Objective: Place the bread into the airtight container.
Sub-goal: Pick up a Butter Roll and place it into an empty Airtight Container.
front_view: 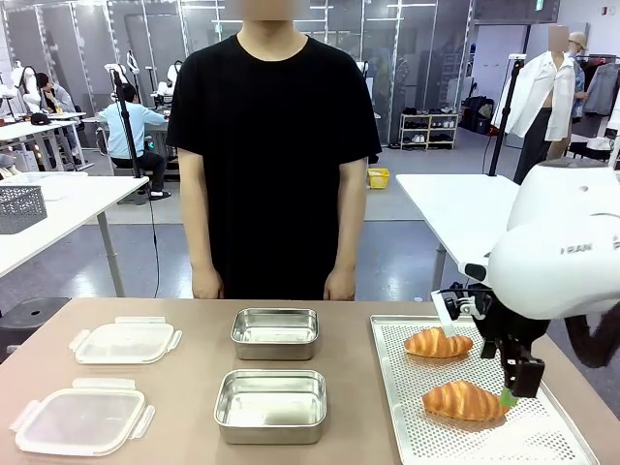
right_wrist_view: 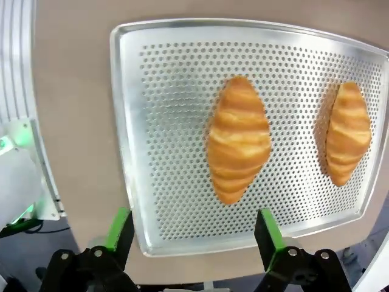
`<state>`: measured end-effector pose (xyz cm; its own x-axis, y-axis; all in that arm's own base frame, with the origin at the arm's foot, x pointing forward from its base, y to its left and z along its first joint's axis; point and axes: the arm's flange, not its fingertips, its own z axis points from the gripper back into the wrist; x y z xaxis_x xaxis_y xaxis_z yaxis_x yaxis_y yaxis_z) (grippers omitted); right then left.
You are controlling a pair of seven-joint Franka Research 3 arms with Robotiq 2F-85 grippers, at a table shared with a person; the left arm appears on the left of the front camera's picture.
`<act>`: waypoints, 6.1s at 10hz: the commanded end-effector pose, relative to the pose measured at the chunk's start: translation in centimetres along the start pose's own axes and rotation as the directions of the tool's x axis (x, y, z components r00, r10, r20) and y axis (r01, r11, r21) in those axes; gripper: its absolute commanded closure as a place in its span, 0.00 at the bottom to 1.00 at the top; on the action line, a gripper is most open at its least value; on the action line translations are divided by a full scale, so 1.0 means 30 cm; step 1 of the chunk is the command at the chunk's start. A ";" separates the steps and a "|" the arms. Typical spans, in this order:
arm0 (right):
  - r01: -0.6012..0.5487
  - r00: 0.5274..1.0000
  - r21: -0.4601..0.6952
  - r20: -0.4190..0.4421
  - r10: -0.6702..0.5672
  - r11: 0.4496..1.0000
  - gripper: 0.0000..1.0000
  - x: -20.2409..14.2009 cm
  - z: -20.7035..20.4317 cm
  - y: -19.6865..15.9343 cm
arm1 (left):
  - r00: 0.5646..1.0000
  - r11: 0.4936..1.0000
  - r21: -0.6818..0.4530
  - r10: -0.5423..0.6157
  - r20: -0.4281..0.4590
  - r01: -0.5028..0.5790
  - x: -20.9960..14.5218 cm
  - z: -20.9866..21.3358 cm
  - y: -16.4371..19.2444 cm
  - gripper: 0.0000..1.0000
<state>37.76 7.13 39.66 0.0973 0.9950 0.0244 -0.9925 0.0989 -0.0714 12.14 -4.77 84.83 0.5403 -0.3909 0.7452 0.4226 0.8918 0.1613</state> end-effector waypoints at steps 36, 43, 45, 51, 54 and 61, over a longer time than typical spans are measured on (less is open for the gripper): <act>-0.075 0.997 -0.049 0.011 0.075 0.996 0.46 0.772 0.107 -0.068 | 1.000 1.000 0.002 -0.004 0.010 0.004 -0.005 0.020 -0.009 0.00; -0.046 0.998 -0.044 0.051 0.048 0.998 0.46 1.097 -0.043 0.042 | 1.000 1.000 0.002 -0.004 0.010 0.004 -0.005 0.020 -0.009 0.00; -0.035 0.998 -0.039 0.052 0.037 0.999 0.46 1.139 -0.081 0.058 | 1.000 1.000 0.002 -0.004 0.010 0.004 -0.005 0.020 -0.009 0.00; -0.004 0.997 -0.021 0.073 0.005 1.000 0.33 1.164 -0.158 0.057 | 1.000 1.000 0.002 -0.004 0.010 0.004 -0.005 0.020 -0.009 0.00; -0.001 0.998 -0.019 0.068 0.002 1.000 0.15 1.160 -0.167 0.053 | 1.000 1.000 0.002 -0.004 0.010 0.004 -0.005 0.020 -0.009 0.00; -0.027 0.997 0.001 0.070 0.027 1.000 0.00 1.141 -0.165 0.051 | 1.000 1.000 0.002 -0.004 0.010 0.004 -0.005 0.020 -0.009 0.00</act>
<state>40.10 41.29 35.43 0.0682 0.9933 0.0929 -0.9946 0.0750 -0.0713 12.14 -4.77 84.82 0.5404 -0.3909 0.7451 0.4227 0.8918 0.1613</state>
